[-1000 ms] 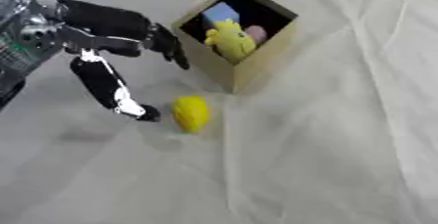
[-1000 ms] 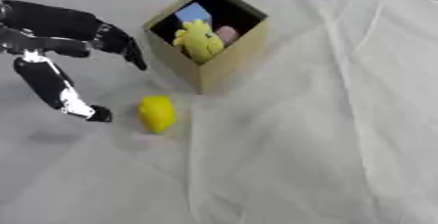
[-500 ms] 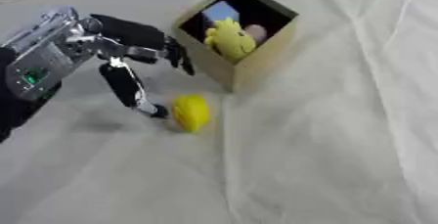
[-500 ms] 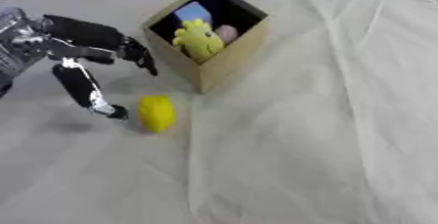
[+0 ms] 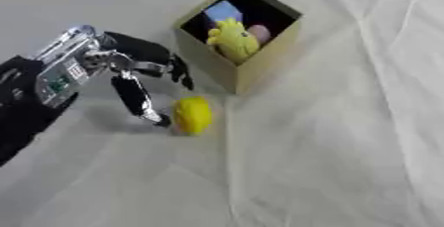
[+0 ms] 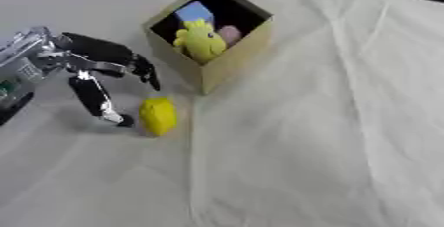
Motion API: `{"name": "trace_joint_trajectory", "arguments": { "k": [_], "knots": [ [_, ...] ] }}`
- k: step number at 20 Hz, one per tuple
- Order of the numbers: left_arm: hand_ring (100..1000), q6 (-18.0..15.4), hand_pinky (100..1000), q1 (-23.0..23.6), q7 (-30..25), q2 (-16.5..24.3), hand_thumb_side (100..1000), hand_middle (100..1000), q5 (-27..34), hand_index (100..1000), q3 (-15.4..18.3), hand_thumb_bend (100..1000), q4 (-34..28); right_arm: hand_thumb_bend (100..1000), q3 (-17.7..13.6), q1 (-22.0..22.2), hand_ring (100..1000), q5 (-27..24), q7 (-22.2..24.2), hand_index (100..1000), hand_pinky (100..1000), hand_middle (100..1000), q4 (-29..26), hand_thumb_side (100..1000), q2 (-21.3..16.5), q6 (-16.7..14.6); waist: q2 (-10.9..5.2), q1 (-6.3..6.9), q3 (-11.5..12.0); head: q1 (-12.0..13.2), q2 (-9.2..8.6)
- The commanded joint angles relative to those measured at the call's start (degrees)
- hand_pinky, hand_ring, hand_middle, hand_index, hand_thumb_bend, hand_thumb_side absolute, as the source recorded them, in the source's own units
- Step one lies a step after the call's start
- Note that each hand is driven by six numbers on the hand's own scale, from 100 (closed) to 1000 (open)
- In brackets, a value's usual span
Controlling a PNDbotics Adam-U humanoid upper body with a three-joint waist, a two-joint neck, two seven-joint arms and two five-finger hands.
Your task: Pick up objects on the table and place them in the box.
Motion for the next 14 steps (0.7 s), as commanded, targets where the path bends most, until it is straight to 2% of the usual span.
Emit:
{"name": "trace_joint_trajectory", "arguments": {
  "k": [1,6,14],
  "knots": [
    [788,-0.9,835,-0.9,0.0,0.6,481,773,0.4,885,0.3,451,-0.4,100,-1.0,-0.6,766,0.0,-0.3,829,880,641,-0.5,536,-0.8,0.0,-1.09,-0.22,-0.1,0.2,-0.55],
    [790,-0.7,836,-1.0,0.5,0.7,487,779,0.6,910,0.6,471,-2.0,100,-1.0,-0.5,766,0.0,-0.1,829,881,641,-0.3,541,-0.8,-0.1,-1.17,-0.21,0.0,0.2,-0.61],
    [784,-0.6,831,-1.4,-1.0,-0.6,480,770,0.4,891,-0.4,463,-1.7,100,-1.1,-0.3,766,-0.1,-0.1,830,882,641,-0.4,546,-0.6,-0.2,-1.16,-0.16,-0.3,0.4,-0.82]
  ]
}}
